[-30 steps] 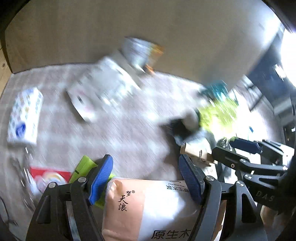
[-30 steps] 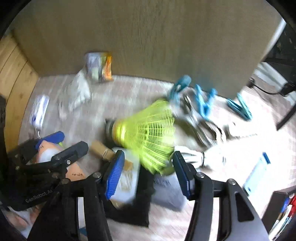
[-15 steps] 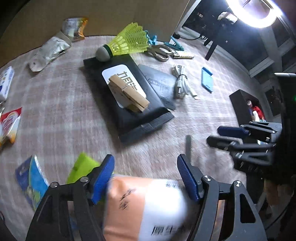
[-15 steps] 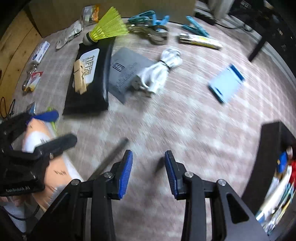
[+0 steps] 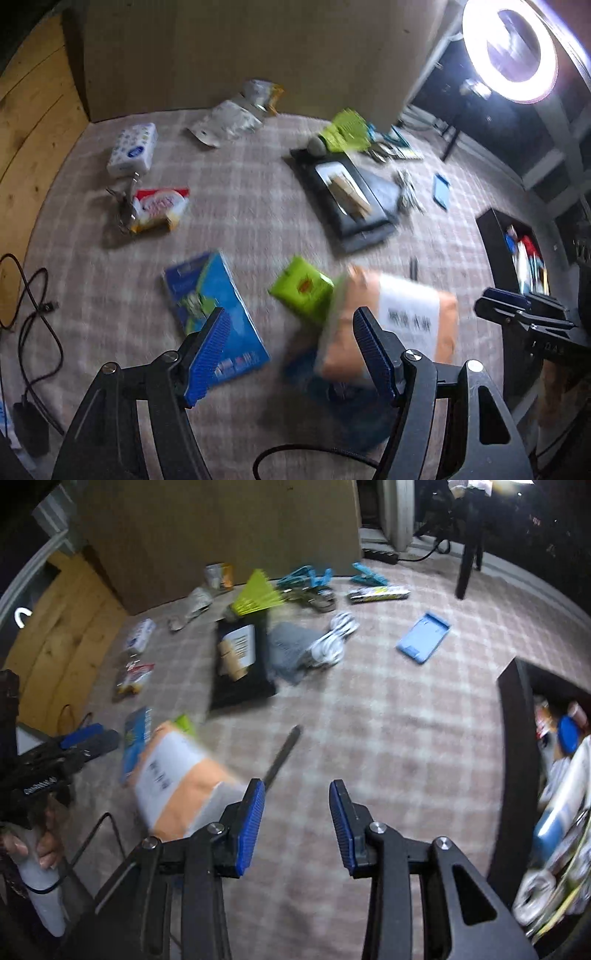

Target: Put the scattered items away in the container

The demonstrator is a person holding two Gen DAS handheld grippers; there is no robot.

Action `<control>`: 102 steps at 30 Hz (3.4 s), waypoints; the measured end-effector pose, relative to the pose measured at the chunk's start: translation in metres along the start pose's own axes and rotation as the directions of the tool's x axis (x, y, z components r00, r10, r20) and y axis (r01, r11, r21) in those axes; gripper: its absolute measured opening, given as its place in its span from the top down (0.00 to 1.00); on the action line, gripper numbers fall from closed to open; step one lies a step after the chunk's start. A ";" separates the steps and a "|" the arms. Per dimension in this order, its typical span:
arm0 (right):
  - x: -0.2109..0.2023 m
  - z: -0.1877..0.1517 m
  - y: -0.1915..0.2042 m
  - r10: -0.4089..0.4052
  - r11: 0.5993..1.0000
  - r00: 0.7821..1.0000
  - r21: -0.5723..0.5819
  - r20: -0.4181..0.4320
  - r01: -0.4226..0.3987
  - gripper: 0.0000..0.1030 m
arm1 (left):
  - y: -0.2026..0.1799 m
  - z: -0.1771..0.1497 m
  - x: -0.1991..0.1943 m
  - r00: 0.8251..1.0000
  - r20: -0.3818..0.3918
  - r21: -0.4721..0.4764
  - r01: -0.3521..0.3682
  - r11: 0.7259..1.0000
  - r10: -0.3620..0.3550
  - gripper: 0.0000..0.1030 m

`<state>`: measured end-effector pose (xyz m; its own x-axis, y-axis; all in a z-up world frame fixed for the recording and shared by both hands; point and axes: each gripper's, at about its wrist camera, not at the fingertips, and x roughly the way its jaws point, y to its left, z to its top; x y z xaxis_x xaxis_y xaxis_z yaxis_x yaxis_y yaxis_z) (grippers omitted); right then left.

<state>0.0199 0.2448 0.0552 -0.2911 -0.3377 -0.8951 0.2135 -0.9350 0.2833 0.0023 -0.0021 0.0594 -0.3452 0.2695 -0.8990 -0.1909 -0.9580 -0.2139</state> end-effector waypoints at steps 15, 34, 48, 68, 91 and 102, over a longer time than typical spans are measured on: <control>0.030 -0.021 0.007 0.016 0.999 1.000 0.035 -0.023 -0.015 0.65 | -0.051 0.003 0.028 0.988 -0.037 0.092 0.155 0.984 -0.152 0.33; 0.013 -0.016 0.002 0.014 0.994 0.999 0.112 0.043 -0.018 0.49 | -0.049 0.000 0.030 0.988 -0.043 0.090 0.151 0.984 -0.148 0.32; 0.034 -0.010 0.015 0.094 0.972 0.995 0.220 -0.021 -0.087 0.57 | -0.057 -0.006 0.036 0.977 -0.067 0.131 0.212 0.968 -0.205 0.37; -0.046 -0.025 -0.002 0.009 0.966 0.993 0.255 0.119 -0.039 0.57 | -0.134 0.000 -0.012 0.973 0.013 0.214 0.224 0.951 -0.232 0.41; -0.200 -0.059 -0.265 -0.183 0.928 0.959 0.360 0.219 0.095 0.57 | -0.440 0.023 0.044 0.939 -0.019 0.338 0.329 0.882 -0.343 0.39; -0.235 -0.049 -0.308 -0.205 0.921 0.932 0.382 0.299 0.080 0.57 | -0.419 0.033 0.030 0.956 0.023 0.309 0.270 0.912 -0.291 0.40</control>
<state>0.0684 0.6171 0.1618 -0.5936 -0.1553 -0.7897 -0.1830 -0.9295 0.3203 0.0415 0.4110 0.1353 -0.2959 0.5392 -0.7885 -0.5511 -0.7706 -0.3201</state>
